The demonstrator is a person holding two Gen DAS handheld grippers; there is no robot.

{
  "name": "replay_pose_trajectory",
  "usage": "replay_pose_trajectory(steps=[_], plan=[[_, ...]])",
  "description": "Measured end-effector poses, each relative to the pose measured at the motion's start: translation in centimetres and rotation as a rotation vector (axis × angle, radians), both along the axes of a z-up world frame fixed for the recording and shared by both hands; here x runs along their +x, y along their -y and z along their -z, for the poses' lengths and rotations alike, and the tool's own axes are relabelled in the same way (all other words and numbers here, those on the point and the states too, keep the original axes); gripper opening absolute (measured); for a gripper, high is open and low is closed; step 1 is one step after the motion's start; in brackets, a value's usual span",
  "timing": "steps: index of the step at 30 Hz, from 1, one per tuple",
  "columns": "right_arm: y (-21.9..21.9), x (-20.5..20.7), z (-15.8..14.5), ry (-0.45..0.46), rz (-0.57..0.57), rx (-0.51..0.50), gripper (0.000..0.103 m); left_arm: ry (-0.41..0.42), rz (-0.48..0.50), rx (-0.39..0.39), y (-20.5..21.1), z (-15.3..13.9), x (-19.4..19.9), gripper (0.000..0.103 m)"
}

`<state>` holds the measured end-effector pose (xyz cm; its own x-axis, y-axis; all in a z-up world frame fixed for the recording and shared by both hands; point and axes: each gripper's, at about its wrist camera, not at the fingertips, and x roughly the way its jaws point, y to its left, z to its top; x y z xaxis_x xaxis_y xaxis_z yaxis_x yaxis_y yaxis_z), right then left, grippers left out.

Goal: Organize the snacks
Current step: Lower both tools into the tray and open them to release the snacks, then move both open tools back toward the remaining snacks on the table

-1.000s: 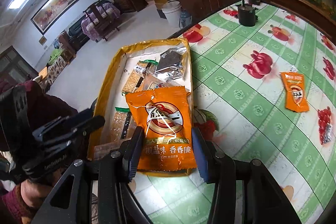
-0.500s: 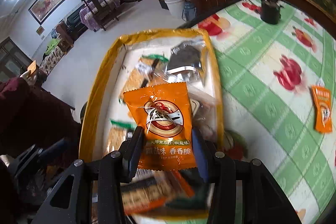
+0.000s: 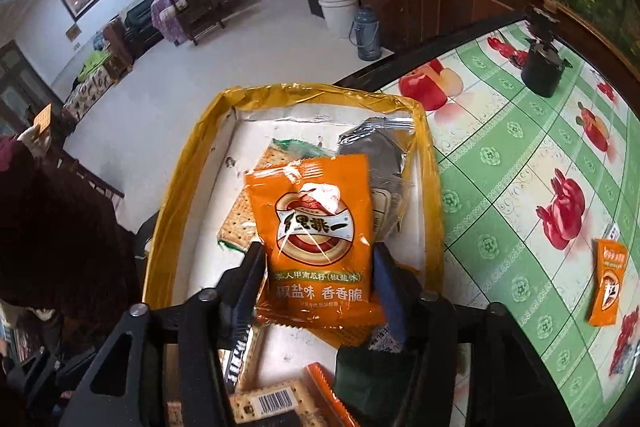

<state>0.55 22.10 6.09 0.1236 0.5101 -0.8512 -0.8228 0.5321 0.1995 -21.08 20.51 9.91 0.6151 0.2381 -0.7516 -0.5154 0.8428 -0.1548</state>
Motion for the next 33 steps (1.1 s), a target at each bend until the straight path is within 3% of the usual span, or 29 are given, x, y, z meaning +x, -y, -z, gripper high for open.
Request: replay_pose_trajectory(steps=[9, 19, 25, 33], plan=[[3.5, -1.7, -2.5, 0.017, -0.048, 0.057, 0.063, -0.002, -0.007, -0.009, 0.5, 0.0, 0.6, 0.045], [9.8, -2.9, -3.1, -0.101, -0.086, 0.126, 0.064, 0.007, -0.051, -0.003, 0.7, -0.5, -0.2, 0.046], [13.4, -6.1, -1.4, -0.215, -0.216, 0.108, 0.064, 0.024, -0.098, -0.005, 0.4, -0.9, -1.1, 0.046], [14.1, -12.2, 1.3, -0.258, -0.476, 0.008, 0.064, 0.032, -0.113, 0.003, 0.7, -1.2, -1.5, 0.046]])
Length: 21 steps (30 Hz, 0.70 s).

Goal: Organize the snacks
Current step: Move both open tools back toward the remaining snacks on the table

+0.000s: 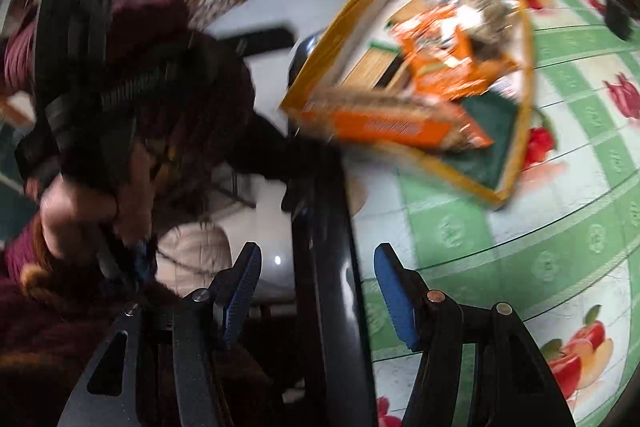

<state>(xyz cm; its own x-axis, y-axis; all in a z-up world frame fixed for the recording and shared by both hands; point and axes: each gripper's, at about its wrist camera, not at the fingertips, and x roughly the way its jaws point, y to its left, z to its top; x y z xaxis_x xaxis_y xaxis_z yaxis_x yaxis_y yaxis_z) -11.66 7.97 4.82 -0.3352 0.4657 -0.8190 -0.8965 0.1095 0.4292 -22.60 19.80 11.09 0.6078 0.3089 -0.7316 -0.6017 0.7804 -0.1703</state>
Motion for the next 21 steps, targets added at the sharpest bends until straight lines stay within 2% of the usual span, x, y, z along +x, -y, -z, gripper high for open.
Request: replay_pose_trajectory(steps=[4, 7, 9, 12, 13, 17, 21], plan=[[-1.9, -0.3, 0.4, 0.041, -0.001, -0.014, 0.064, 0.006, -0.012, -0.008, 0.2, 0.0, -0.4, 0.046], [-3.8, 0.7, 0.3, 0.061, 0.054, -0.016, 0.064, 0.009, -0.013, -0.006, 0.3, -0.1, -0.6, 0.046], [-4.9, 1.9, 0.1, 0.054, 0.1, 0.005, 0.064, 0.01, -0.014, -0.007, 0.4, 0.0, -0.7, 0.046], [-6.2, 3.2, 0.0, -0.01, 0.16, 0.013, 0.063, 0.011, -0.018, -0.011, 0.3, -0.1, -0.8, 0.046], [-6.4, 3.5, -0.1, 0.001, 0.188, 0.023, 0.062, 0.013, -0.018, -0.012, 0.3, -0.1, -0.9, 0.046], [-6.3, 4.0, -1.6, -0.009, 0.263, 0.075, 0.063, 0.016, -0.007, -0.016, 0.4, -0.4, -0.6, 0.046], [-4.2, 5.7, -3.2, -0.004, 0.344, 0.121, 0.063, 0.009, 0.036, -0.016, 0.9, -0.5, 0.7, 0.046]])
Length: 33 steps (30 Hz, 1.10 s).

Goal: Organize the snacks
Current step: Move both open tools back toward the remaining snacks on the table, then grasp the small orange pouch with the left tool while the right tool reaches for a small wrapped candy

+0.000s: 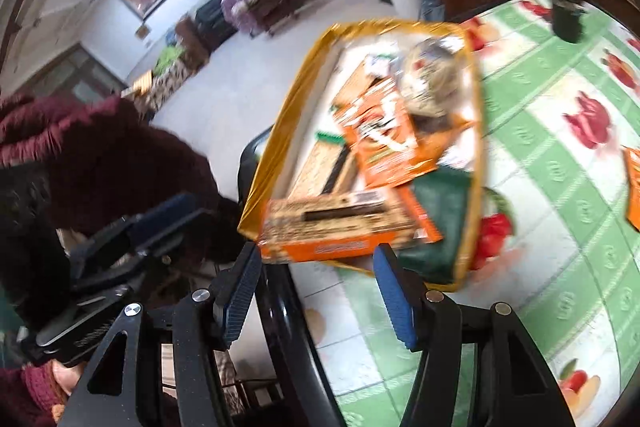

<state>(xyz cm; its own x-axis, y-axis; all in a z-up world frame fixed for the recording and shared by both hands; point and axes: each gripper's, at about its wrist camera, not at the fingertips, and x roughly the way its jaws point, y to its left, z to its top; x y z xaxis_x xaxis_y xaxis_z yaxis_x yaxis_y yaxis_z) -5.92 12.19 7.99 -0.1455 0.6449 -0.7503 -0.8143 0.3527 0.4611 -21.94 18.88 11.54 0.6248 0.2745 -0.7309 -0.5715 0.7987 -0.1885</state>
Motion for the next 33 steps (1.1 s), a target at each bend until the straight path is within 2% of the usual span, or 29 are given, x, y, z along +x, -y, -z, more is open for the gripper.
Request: replay_pose_trajectory(steps=[8, 15, 22, 30, 33], plan=[[8.7, 6.1, 0.0, -0.05, 0.269, 0.006, 0.063, -0.003, 0.116, 0.02, 2.0, -0.1, 3.2, 0.052], [16.5, 9.0, 2.6, -0.117, 0.475, -0.052, 0.063, -0.01, 0.221, 0.017, 4.3, 0.1, 6.5, 0.053], [20.7, 10.1, 3.0, -0.118, 0.584, -0.074, 0.063, -0.027, 0.328, -0.003, 6.9, 0.6, 9.8, 0.053], [25.9, 9.2, 3.5, -0.107, 0.668, -0.095, 0.063, -0.066, 0.47, -0.048, 9.7, 1.3, 14.5, 0.054], [27.9, 8.6, 3.9, -0.115, 0.699, -0.104, 0.063, -0.075, 0.518, -0.098, 10.4, 1.2, 17.3, 0.065]])
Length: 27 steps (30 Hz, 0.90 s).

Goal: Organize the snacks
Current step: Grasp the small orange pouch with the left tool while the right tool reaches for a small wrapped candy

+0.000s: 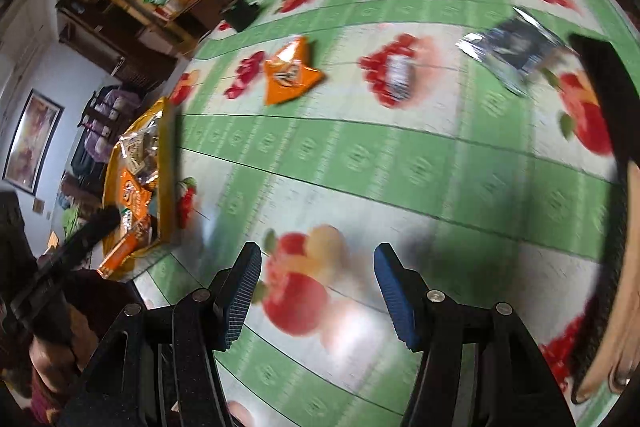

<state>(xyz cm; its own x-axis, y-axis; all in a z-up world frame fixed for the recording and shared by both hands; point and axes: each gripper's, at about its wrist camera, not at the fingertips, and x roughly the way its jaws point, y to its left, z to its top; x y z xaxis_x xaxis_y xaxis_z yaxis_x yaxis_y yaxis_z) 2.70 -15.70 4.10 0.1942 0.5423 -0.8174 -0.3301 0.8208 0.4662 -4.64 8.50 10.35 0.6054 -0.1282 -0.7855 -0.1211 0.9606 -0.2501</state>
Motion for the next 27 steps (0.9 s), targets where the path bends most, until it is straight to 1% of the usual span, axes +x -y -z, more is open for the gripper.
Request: replay_pose_trajectory(steps=[1, 3, 4, 6, 9, 11, 13, 16, 19, 21, 22, 23, 24, 25, 26, 27], plan=[[0.5, -0.2, 0.0, 0.001, 0.008, -0.004, 0.063, -0.012, 0.007, -0.027, 0.0, 0.1, 1.0, 0.067], [2.1, -0.7, -0.1, 0.004, 0.029, -0.009, 0.063, -0.038, 0.018, -0.075, 0.1, 0.5, 3.0, 0.067], [2.7, -0.9, -0.1, 0.006, 0.038, -0.012, 0.063, -0.057, 0.02, -0.108, 0.1, 0.8, 4.7, 0.067], [4.0, -1.5, -0.4, 0.015, 0.056, -0.022, 0.063, -0.093, 0.008, -0.143, 0.0, 1.6, 7.3, 0.067], [5.6, -2.4, -0.8, 0.031, 0.079, -0.047, 0.063, -0.138, -0.037, -0.161, -0.1, 2.9, 10.6, 0.07], [6.7, -3.1, -1.1, 0.04, 0.09, -0.065, 0.063, -0.16, -0.06, -0.178, -0.1, 3.8, 12.6, 0.074], [7.5, -3.6, -1.1, 0.044, 0.097, -0.081, 0.063, -0.182, -0.071, -0.177, 0.0, 4.8, 14.7, 0.077], [8.8, -4.5, -1.0, 0.042, 0.11, -0.113, 0.063, -0.225, -0.092, -0.199, 0.3, 6.2, 17.8, 0.078], [9.5, -5.2, -0.9, 0.042, 0.113, -0.144, 0.063, -0.247, -0.106, -0.174, 1.0, 7.3, 19.9, 0.081], [9.9, -5.7, -0.9, 0.044, 0.115, -0.165, 0.063, -0.266, -0.125, -0.113, 1.5, 7.9, 21.0, 0.081], [10.2, -5.8, -0.9, 0.044, 0.117, -0.169, 0.063, -0.27, -0.134, -0.096, 1.7, 8.2, 21.4, 0.081], [10.4, -5.9, -0.9, 0.043, 0.119, -0.17, 0.063, -0.266, -0.134, -0.092, 1.8, 8.4, 21.5, 0.081], [10.6, -5.9, -1.0, 0.042, 0.122, -0.17, 0.063, -0.251, -0.128, -0.062, 2.2, 8.5, 21.8, 0.081], [10.7, -5.8, -1.1, 0.044, 0.124, -0.17, 0.063, -0.243, -0.123, -0.034, 2.4, 8.5, 21.8, 0.073], [10.8, -5.7, -1.2, 0.048, 0.125, -0.169, 0.063, -0.235, -0.114, 0.011, 2.8, 8.5, 21.8, 0.06], [10.8, -5.6, -1.3, 0.053, 0.126, -0.168, 0.063, -0.216, -0.099, 0.043, 3.2, 8.5, 21.6, 0.054]])
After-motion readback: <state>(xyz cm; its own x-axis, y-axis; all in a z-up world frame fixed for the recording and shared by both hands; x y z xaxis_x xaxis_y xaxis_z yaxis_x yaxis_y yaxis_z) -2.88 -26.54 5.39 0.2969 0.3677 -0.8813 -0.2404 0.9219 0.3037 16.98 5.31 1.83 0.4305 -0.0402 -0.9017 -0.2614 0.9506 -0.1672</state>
